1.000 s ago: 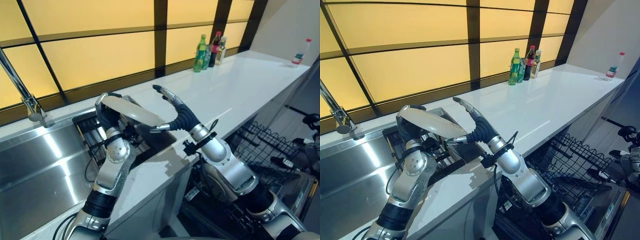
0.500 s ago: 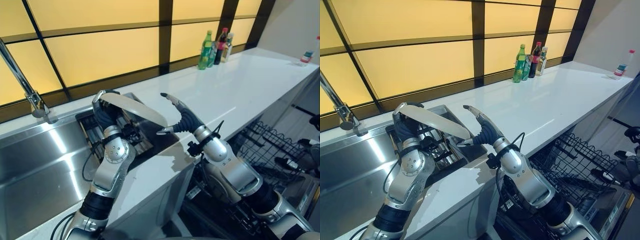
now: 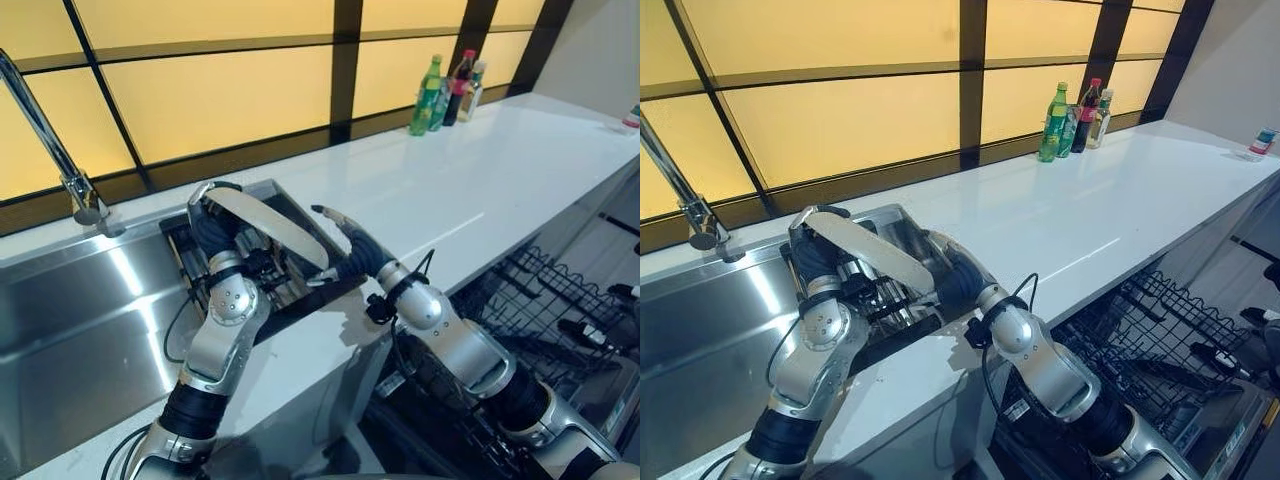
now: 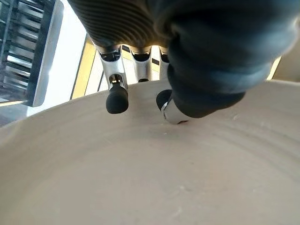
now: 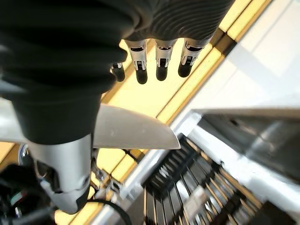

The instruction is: Pick up plates and place into dishwasher.

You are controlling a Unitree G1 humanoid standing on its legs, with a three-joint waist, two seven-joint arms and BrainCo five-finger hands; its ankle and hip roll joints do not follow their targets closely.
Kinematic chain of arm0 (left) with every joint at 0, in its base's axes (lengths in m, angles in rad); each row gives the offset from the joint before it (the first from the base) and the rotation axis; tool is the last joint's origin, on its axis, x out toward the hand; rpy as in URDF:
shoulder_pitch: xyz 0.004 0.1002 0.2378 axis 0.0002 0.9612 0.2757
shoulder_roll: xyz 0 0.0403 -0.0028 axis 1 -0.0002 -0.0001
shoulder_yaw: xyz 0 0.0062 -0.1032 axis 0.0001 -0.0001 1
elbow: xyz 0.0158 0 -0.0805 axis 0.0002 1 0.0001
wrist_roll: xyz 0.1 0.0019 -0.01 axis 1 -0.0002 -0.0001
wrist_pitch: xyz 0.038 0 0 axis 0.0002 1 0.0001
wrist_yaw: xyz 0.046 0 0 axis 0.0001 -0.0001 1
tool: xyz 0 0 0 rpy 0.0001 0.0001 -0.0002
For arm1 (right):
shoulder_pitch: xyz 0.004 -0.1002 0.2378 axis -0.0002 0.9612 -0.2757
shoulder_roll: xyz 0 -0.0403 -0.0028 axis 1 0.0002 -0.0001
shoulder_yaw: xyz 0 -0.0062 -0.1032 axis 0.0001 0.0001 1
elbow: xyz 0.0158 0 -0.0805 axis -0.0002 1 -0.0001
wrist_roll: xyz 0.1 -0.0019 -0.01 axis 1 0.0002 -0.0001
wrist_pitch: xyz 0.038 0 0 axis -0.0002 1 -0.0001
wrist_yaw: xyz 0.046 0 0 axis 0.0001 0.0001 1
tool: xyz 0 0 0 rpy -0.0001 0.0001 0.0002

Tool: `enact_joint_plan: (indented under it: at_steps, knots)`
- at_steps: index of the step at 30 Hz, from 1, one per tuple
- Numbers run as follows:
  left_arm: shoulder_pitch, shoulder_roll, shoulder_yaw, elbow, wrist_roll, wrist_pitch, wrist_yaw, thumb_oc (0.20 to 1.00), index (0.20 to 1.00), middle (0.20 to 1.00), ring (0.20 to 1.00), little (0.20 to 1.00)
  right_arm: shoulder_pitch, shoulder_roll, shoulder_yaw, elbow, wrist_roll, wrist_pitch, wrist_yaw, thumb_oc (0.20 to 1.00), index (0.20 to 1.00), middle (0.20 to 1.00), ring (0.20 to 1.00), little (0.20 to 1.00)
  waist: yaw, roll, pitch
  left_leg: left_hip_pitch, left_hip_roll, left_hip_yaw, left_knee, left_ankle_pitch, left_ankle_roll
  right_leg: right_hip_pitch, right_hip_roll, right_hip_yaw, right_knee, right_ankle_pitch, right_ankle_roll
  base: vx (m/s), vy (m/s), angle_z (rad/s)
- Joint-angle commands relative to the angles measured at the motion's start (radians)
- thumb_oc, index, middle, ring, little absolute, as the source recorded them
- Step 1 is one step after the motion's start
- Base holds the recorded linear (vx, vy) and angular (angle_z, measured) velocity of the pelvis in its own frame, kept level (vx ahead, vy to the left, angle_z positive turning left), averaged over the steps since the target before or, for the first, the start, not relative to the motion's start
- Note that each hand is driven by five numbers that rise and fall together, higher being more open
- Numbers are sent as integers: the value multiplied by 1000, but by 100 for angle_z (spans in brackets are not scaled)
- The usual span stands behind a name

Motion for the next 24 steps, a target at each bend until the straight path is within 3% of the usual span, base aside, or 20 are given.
enact_joint_plan:
  at_steps: [1, 15, 24]
  knots:
    - [-103, -17, -131, -85, -3, -23, -118, 200, 200, 200, 200, 200, -174, 97, 22, -4, 13, -13, -49, 1000, 1000, 1000, 1000, 1000, 21, 4, -18, -61, -55, -11, -57, 107, 23, 117, 4, -31, 24, -108, 37, 44, 8, 5]
    - [-147, -26, -204, -67, 36, -34, -112, 200, 200, 200, 200, 200, -184, 148, 67, 68, 39, -5, -47, 1000, 1000, 1000, 1000, 1000, 35, -3, -27, -61, -55, -16, -57, 105, 28, 119, 0, -43, 28, -114, 33, 32, 4, 4]
    - [-131, -27, -220, -50, 29, -34, -101, 200, 200, 200, 200, 200, -175, 145, 45, 59, 38, -8, -96, 1000, 1000, 1000, 1000, 1000, 34, -4, -27, -61, -51, -8, -57, 103, 27, 114, 1, -40, 27, -112, 35, 0, 0, 0]
